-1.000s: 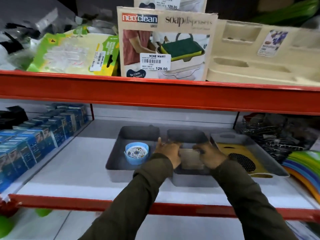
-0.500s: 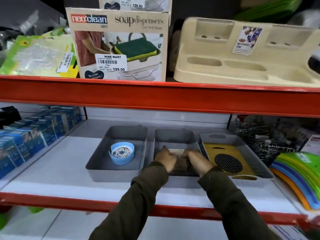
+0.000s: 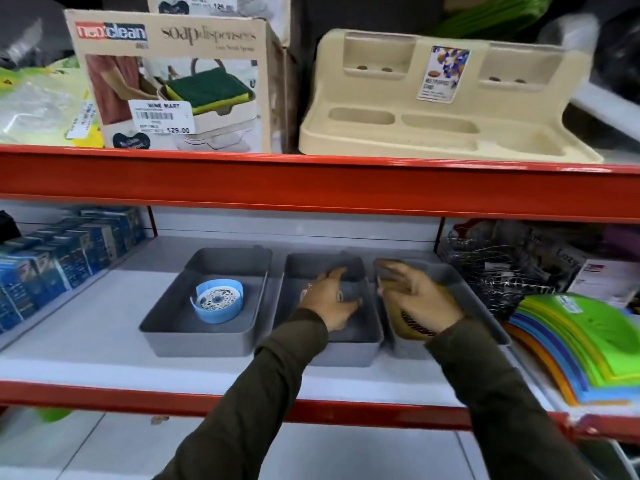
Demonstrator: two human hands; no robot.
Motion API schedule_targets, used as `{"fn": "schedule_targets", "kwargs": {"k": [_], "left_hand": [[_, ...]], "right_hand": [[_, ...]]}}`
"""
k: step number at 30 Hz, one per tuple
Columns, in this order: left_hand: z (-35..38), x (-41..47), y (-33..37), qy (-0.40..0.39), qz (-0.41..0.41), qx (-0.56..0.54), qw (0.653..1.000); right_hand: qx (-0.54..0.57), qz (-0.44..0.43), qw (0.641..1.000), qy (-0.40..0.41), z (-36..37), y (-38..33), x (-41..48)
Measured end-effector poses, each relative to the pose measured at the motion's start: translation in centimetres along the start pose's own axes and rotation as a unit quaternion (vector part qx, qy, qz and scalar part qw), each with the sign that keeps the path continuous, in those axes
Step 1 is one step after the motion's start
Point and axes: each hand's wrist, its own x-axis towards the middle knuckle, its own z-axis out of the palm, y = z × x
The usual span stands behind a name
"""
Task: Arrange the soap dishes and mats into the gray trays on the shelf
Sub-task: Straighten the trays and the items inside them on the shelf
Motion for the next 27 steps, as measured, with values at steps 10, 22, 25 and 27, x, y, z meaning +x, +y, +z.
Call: {"fn": "schedule_targets", "kwargs": {"k": [10, 22, 25, 27], "left_hand": [[8.3, 4.6, 8.4, -0.212, 0.091, 0.326, 0.917], [9.3, 6.3, 5.2, -0.156, 0.113, 0.330, 0.924], [9.2, 6.5, 4.9, -0.163, 0.108, 0.330, 0.924], [9.3, 6.6, 4.9, -0.167, 0.104, 0.334, 0.922]], "right_hand": [[-0.264, 0.156, 0.941, -0.144, -9.2, 3.4, -0.2], [-0.322, 0.016, 0.938, -0.129, -9.5, 8.3, 1.3], [-0.336, 0.014, 0.934, -0.124, -9.7, 9.2, 1.7], [-0.325, 0.021, 0.934, -0.148, -9.7, 9.4, 2.2]]}}
